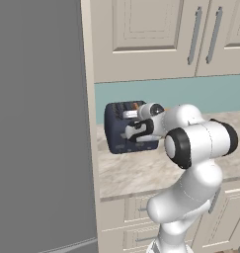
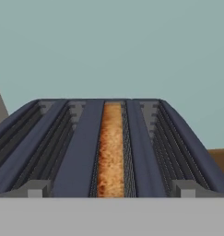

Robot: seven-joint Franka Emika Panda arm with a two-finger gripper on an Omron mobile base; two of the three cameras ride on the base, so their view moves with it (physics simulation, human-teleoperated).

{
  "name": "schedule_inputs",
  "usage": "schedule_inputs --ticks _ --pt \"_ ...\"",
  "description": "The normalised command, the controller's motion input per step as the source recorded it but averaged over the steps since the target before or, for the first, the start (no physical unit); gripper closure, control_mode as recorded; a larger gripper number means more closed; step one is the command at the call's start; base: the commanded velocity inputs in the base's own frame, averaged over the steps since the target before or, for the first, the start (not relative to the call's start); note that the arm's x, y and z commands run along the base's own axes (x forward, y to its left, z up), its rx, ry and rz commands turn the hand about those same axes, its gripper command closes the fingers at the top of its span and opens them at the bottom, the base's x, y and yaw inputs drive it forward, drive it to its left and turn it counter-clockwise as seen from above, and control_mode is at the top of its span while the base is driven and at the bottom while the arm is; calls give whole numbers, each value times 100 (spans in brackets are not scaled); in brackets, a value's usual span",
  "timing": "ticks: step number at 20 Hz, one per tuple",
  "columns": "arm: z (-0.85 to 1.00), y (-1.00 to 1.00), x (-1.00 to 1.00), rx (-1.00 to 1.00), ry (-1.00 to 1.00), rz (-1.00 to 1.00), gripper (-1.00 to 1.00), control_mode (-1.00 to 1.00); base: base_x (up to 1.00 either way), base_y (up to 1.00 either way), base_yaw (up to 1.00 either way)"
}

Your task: Start the toaster. Once the lever pops up, take the bread to the plate on the dining counter.

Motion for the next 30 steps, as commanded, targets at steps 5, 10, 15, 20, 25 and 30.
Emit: schedule_inputs --ticks 5,10,15,20,25,30 --pt "-7 0 0 0 2 0 -100 -100 0 0 0" --pt "-1 0 1 0 1 0 -100 -100 0 0 0" --pt "0 0 0 0 0 0 -100 -100 0 0 0" --pt "0 0 0 0 0 0 -100 -100 0 0 0" --pt "0 0 0 0 0 0 -100 -100 0 0 0" --pt "0 0 0 0 0 0 -100 -100 0 0 0"
